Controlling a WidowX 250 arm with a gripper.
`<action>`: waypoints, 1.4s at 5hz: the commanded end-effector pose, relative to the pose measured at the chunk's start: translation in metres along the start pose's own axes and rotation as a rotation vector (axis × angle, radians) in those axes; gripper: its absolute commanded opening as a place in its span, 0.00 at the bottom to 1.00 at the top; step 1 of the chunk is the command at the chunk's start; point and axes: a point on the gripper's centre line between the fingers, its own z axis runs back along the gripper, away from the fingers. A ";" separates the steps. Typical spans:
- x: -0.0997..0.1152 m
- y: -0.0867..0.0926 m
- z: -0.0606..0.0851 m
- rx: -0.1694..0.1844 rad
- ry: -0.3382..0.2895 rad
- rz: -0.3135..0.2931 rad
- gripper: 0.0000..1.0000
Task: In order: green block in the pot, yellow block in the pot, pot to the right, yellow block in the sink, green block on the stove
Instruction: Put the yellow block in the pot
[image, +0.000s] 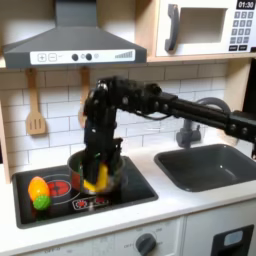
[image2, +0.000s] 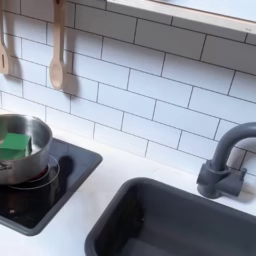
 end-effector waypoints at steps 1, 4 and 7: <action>0.021 -0.022 0.017 -0.017 -0.076 -0.045 0.00; 0.049 -0.060 0.002 -0.049 -0.123 -0.105 0.00; 0.053 -0.075 -0.014 -0.088 -0.113 -0.181 0.00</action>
